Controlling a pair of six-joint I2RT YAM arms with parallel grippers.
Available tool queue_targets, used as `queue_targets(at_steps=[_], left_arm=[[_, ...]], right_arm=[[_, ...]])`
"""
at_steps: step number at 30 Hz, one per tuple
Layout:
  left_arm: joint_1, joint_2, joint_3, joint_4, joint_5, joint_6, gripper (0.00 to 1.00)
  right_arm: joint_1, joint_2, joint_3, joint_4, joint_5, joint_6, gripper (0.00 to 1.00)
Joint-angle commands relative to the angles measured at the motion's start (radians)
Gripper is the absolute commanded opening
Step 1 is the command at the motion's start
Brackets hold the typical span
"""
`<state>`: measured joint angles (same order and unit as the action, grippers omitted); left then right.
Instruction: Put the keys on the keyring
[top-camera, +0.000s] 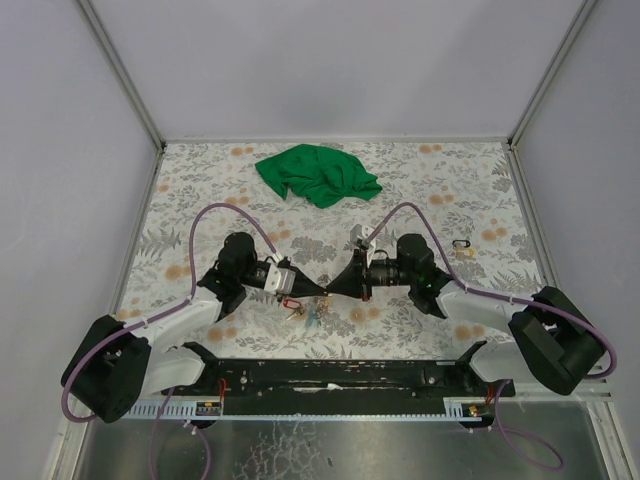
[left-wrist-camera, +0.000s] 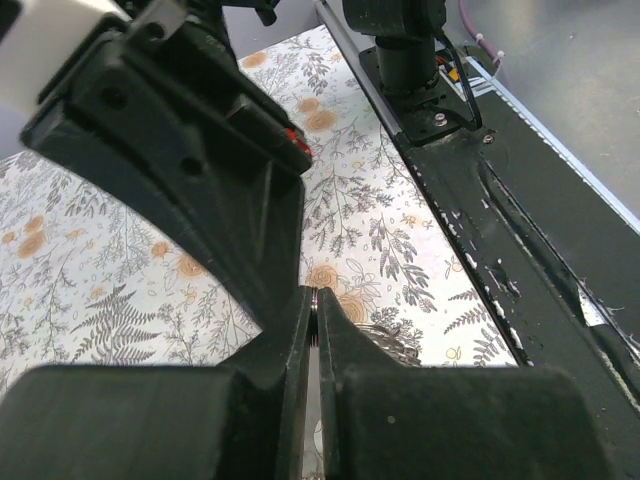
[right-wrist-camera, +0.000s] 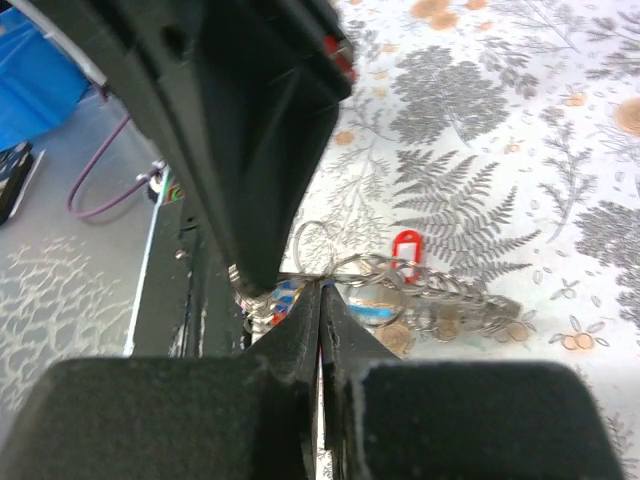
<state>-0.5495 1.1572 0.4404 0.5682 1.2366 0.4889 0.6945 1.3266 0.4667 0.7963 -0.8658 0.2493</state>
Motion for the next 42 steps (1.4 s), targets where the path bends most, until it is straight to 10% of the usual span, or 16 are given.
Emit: queue_targets(at_steps=[1, 15, 33, 42], left_arm=[[-0.014, -0.013, -0.003, 0.063, 0.028, -0.004, 0.00], [-0.011, -0.020, -0.008, 0.043, -0.030, 0.012, 0.00], [-0.013, -0.017, -0.061, 0.257, -0.151, -0.136, 0.00], [-0.017, -0.012, -0.075, 0.324, -0.300, -0.211, 0.00]], right_arm=[[-0.001, -0.027, 0.085, -0.085, 0.146, 0.037, 0.00], [-0.003, -0.230, 0.040, -0.344, 0.137, -0.296, 0.30], [0.026, -0.128, -0.001, -0.104, 0.075, -0.138, 0.52], [0.080, -0.216, -0.002, -0.211, 0.324, -0.063, 0.60]])
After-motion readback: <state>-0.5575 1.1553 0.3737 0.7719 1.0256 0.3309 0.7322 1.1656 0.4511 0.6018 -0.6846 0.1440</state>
